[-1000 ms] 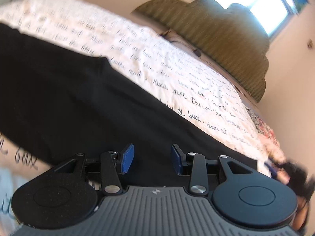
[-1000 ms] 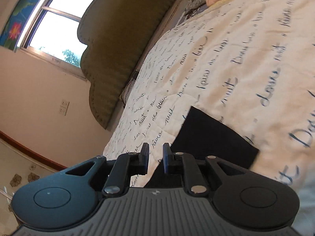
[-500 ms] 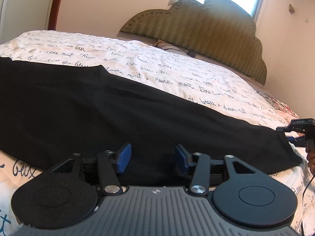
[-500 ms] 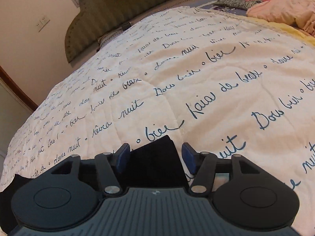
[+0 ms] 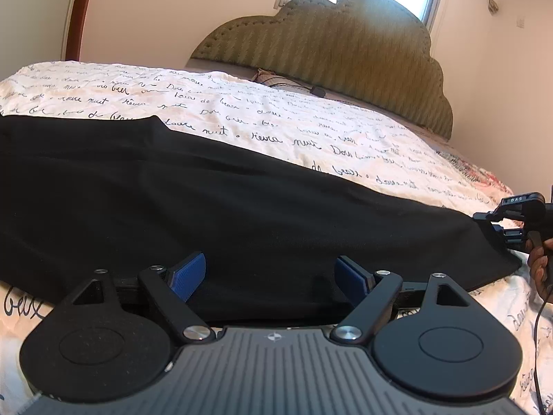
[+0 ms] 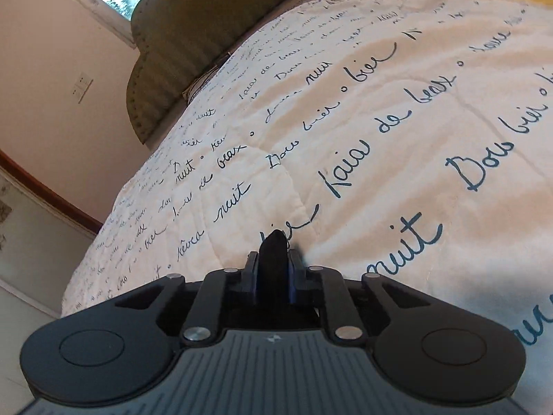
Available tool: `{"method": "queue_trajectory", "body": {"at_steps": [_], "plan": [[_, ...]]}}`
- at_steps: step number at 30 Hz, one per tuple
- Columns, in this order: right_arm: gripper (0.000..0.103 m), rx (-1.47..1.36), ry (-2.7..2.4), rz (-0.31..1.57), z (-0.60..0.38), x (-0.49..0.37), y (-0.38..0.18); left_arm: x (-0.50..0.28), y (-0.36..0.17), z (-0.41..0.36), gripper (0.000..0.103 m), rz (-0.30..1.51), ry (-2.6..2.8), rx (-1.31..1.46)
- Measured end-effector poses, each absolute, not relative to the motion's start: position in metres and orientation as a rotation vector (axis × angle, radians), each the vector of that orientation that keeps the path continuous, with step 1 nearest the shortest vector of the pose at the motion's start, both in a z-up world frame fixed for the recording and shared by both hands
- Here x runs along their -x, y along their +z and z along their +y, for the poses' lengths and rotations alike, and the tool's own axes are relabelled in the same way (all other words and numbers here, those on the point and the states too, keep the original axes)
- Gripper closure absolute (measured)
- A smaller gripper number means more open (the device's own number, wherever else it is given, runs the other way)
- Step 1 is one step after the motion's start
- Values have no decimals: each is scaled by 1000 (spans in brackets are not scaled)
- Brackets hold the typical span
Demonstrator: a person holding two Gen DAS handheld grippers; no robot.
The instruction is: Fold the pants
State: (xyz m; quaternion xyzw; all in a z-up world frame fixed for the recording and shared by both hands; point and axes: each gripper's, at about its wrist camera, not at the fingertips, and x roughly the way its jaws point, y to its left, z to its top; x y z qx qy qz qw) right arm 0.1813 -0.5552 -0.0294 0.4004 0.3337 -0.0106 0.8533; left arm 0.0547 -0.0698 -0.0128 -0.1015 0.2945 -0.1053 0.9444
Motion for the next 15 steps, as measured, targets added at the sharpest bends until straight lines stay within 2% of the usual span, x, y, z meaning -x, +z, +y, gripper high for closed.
{"method": "queue_trajectory", "body": {"at_steps": [1, 2, 3, 4, 5, 7, 9, 15], "plan": [[72, -862, -60, 668, -556, -177, -21, -54, -13, -68, 18, 598, -218, 219], [55, -875, -80, 609, -556, -171, -12, -54, -14, -67, 18, 596, -220, 230], [44, -879, -77, 540, -553, -166, 0, -54, -13, -66, 18, 593, -220, 238], [24, -875, -56, 481, -546, -163, 11, -52, -12, -65, 18, 589, -216, 246], [19, -863, 2, 438, -534, -164, 23, -49, -11, -64, 18, 580, -209, 253], [19, -826, 207, 470, -497, -183, 40, -45, -9, -61, 17, 556, -190, 265], [19, -771, 423, 608, -441, -214, 49, -40, -6, -61, 17, 543, -149, 263], [19, -761, 854, 945, -280, -313, 28, -35, 14, -47, 14, 479, -31, 152]]}}
